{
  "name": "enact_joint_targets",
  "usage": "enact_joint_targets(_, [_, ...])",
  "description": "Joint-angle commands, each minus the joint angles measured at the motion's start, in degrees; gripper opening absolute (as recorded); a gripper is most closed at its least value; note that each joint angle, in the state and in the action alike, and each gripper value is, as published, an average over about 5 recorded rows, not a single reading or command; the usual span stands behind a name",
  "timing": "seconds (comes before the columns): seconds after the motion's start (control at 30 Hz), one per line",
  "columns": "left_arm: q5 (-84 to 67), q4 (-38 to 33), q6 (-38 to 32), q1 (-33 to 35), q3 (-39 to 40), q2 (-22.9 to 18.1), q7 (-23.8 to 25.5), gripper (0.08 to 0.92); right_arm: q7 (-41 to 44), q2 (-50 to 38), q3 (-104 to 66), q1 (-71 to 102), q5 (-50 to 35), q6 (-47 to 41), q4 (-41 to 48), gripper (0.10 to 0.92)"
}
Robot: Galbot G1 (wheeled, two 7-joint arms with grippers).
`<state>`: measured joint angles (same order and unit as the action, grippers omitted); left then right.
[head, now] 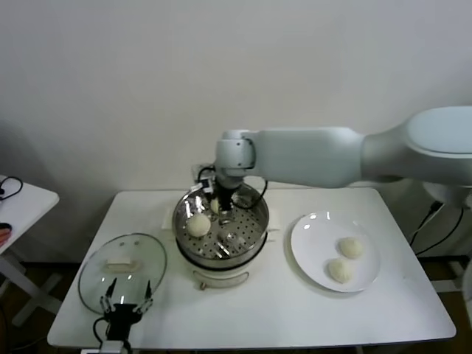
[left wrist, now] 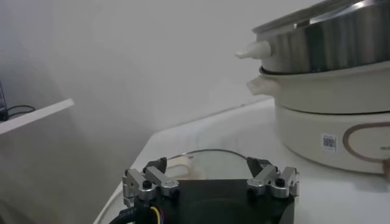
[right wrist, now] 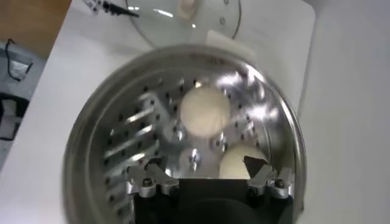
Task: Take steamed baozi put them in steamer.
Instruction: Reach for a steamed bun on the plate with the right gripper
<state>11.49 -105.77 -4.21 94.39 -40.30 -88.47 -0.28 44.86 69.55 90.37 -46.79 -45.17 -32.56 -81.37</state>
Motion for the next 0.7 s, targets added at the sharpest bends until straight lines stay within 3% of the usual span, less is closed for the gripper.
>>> enact_joint_targets(0.03, [0.1, -0.2, 0.1, 0.1, 0.1, 0.0, 0.0, 0.823, 3.2, -18.8, 6.9, -7.5, -0.2, 1.3, -12.3, 0.823])
enact_joint_targets(0.3, [0.3, -0.5, 0.5, 0.0, 0.1, -0.1, 0.2, 0.823, 7.9, -29.8, 12.8, -4.1, 11.4, 6.3, -13.0, 0.823])
enact_joint_targets(0.7, [0.4, -0.3, 0.4, 0.1, -0.2, -0.5, 0.2, 0.823, 9.6, -33.4, 4.7, 12.3, 24.0, 10.5, -3.0, 0.823])
